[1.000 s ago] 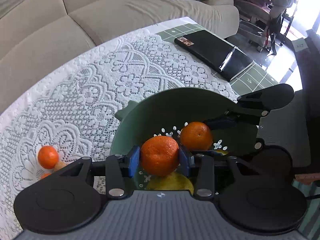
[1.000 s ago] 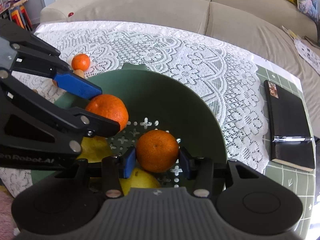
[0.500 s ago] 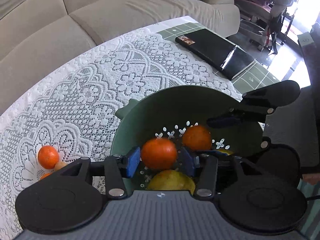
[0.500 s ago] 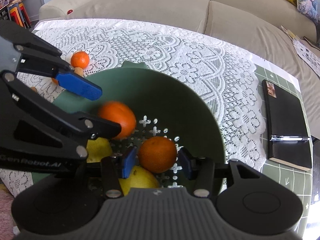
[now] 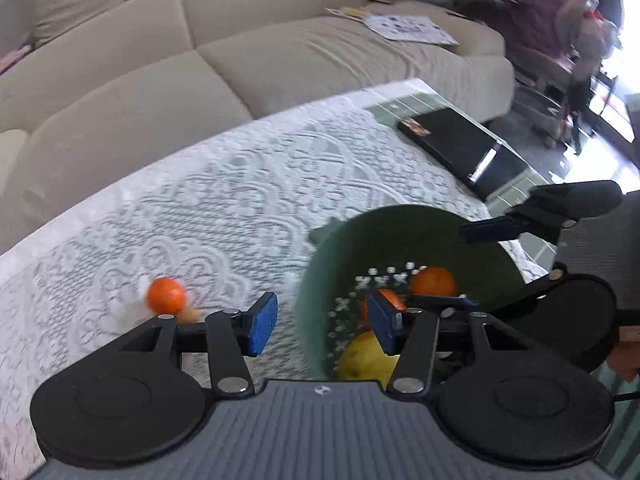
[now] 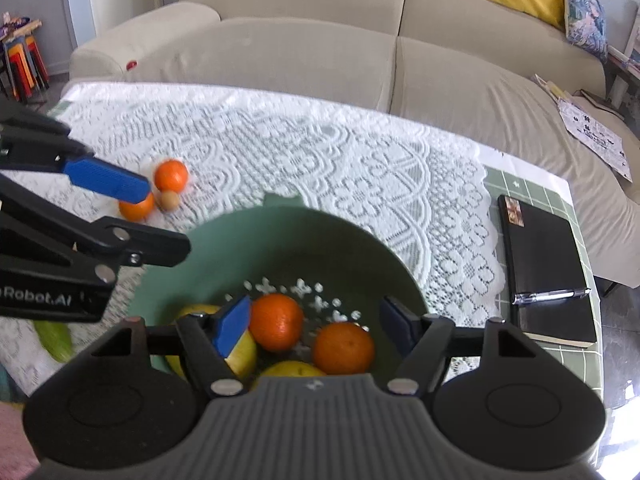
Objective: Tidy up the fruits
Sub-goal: 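Open the right tool over the colander while the left tool releases its mandarin inside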
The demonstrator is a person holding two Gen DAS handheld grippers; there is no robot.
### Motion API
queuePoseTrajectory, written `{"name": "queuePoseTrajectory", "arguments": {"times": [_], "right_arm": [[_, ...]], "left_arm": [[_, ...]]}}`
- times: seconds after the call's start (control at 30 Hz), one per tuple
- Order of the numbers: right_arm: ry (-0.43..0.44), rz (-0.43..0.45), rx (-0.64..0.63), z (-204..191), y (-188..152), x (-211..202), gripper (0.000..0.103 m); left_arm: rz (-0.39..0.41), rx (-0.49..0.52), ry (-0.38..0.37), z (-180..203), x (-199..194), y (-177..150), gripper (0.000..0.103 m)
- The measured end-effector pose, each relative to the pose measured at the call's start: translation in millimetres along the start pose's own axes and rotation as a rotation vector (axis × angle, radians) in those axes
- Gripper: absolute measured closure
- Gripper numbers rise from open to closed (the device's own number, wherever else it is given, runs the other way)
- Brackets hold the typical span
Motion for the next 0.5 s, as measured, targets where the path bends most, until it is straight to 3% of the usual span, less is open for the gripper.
{"name": "queuePoseTrajectory", "arguments": {"times": [0.33,0.5], "right_arm": [[0.096,0.038,0.138,-46,13,-20,0.03],[0.104,0.041,0.135,-77,18,-21,0.03]], "left_arm": [[0.008,-0.162,0.099,-60,-32,-36,0.042],[0.005,-0.281,0.121,-91,-42,-56,0.042]]}}
Point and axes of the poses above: each gripper's, at about its wrist camera, not at the fingertips, and x roughly the way its jaws point, z to its right, y to its top, the point moved 9 cm from there along x, roughly the way its jaws point, and after that the axes turned 7 degrees about -z, right-handed, at the moved point
